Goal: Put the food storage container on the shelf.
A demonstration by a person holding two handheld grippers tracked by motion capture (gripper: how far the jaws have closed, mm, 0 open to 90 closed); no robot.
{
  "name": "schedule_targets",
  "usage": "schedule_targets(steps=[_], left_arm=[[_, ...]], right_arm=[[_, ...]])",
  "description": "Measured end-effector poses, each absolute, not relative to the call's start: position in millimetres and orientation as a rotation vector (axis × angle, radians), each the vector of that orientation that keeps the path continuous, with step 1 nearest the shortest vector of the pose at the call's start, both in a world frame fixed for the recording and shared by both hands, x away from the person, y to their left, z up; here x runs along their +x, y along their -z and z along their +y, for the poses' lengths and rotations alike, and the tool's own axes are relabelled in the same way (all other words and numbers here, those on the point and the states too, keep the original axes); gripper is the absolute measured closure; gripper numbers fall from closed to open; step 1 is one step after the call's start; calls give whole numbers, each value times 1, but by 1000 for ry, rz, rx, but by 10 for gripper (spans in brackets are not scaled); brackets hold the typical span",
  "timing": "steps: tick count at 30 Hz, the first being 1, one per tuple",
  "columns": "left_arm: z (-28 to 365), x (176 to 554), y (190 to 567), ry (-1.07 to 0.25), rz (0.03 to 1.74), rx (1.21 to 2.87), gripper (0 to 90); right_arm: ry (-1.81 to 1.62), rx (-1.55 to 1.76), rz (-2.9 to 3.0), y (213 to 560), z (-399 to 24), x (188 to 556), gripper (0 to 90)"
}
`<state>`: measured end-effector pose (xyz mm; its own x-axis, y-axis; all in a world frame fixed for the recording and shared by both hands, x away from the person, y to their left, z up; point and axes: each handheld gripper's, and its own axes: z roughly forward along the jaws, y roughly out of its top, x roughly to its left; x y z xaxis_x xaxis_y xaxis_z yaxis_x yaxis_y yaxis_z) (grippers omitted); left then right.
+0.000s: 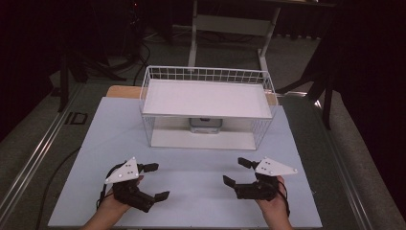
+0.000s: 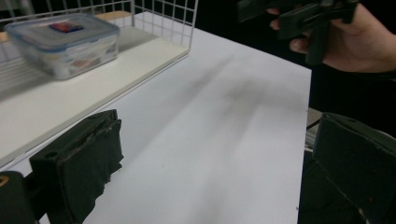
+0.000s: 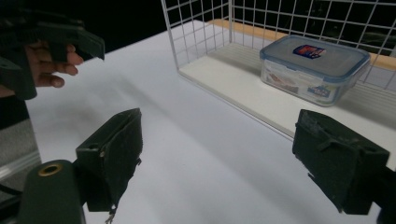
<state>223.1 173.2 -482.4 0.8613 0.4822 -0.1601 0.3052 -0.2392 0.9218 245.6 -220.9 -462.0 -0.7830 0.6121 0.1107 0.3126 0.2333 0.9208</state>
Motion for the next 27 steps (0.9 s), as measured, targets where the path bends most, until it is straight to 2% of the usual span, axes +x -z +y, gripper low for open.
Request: schedule_targets(steps=[12,27], left_arm=[[195,214,495,-208,639,1827,23],[210,211,505,-224,650,1820,23]], right_arm=[[-1537,852,2293,473,-249,230,141],[-1516,831,2308,493,-266,231,147]])
